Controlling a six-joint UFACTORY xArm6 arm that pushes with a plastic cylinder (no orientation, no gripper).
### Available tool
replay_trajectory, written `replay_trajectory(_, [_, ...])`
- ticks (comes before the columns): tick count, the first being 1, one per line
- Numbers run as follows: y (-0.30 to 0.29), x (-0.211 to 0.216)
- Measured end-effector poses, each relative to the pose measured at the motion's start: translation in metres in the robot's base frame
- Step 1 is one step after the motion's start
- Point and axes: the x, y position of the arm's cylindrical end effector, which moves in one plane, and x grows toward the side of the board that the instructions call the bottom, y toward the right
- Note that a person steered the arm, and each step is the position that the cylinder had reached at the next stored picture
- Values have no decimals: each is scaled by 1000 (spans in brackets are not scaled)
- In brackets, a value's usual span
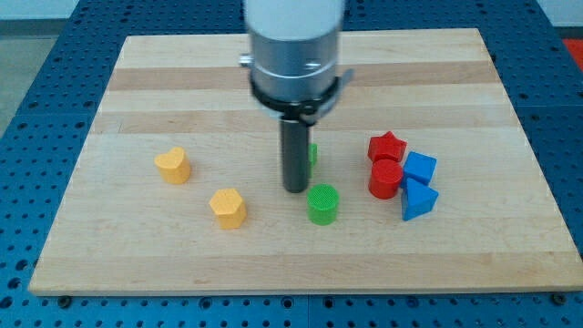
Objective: Place the green star close to the group of blocks
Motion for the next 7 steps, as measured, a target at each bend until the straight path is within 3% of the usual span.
replay_trajectory(1, [-32,-2])
replay_trajectory(2, [-29,-44])
replay_trajectory(4, [-26,-45])
replay_trajectory(7, [24,-45])
